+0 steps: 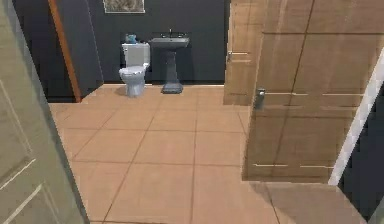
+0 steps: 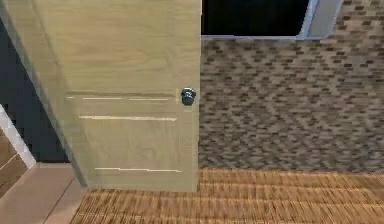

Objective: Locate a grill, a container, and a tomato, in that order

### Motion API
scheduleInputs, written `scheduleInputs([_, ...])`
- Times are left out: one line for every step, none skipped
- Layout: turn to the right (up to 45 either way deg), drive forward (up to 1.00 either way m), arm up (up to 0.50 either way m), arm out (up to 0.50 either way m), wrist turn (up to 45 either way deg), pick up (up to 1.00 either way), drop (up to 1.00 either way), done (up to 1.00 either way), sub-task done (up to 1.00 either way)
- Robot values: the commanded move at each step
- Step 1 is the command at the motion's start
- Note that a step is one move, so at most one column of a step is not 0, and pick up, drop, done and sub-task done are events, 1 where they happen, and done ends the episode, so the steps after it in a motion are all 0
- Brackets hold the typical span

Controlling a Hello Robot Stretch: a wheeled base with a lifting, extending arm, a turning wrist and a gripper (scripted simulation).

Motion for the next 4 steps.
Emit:
scheduleInputs([-3.0, 0.0, 0.0, 0.0, 0.0, 0.0, 0.0, 0.0, 0.0])
scheduleInputs([0.0, 1.0, 0.0, 0.0, 0.0, 0.0, 0.0, 0.0, 0.0])
scheduleInputs([-9.0, 0.0, 0.0, 0.0, 0.0, 0.0, 0.0, 0.0, 0.0])
scheduleInputs([0.0, 0.1, 0.0, 0.0, 0.0, 0.0, 0.0, 0.0, 0.0])
